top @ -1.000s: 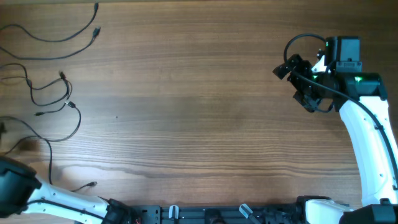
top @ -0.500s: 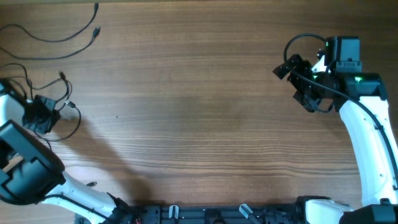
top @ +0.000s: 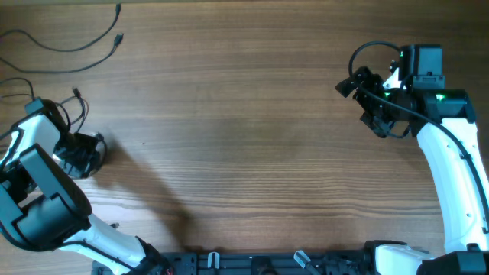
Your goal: Untangle cables
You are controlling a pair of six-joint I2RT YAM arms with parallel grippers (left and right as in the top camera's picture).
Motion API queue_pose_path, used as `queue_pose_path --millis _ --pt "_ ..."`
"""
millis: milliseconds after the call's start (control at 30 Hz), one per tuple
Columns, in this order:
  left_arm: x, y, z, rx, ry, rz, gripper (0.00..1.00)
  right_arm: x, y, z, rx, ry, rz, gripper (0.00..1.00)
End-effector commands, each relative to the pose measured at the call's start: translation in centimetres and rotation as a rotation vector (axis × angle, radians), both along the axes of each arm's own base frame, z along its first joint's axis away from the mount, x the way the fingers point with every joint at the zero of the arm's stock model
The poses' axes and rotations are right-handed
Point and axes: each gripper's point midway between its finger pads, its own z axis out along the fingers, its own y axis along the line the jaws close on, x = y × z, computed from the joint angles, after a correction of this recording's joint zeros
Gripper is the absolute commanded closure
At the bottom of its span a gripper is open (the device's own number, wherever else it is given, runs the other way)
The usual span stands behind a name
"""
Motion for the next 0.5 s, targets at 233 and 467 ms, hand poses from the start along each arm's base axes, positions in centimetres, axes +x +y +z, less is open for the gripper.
queue_pose_path --millis 233,467 --pt "-1.2 -2.0 6.1 0.003 -0.124 0.076 0.96 0.1 -0.3 0.5 -0.010 -0.017 -0.009 0.00" --pt "1.6 -11.6 18.9 -0.192 -0.694 -0.315 0.00 0.1 -0.3 0.5 -0.010 -0.016 -0.010 0.00"
